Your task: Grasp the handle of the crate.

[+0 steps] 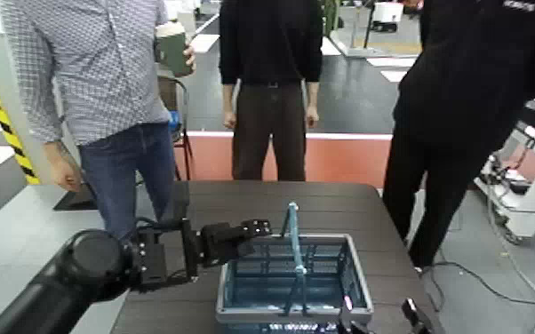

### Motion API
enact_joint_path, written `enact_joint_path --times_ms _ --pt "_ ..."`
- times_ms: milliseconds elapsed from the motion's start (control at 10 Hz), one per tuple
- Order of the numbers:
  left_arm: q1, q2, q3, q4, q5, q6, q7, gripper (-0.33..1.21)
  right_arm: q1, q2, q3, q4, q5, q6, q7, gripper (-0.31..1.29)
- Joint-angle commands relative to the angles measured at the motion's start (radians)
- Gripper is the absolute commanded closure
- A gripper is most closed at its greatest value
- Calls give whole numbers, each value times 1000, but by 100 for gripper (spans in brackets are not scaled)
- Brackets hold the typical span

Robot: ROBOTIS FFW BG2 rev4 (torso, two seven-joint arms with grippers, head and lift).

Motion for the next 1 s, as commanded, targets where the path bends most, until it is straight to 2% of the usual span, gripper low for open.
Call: enact_joint_path --times_ms 100,600,1000 --pt "-83 -5 -73 116 13 24 -60 11 -7 -2 9 3 -3 2 3 15" --pt "-183 -46 -183 264 14 -10 -167 12 -16 -2 18 8 -9 2 11 15" --pt "-213 -76 -208 297 14 -27 -183 12 -21 -2 21 11 -14 2 14 15"
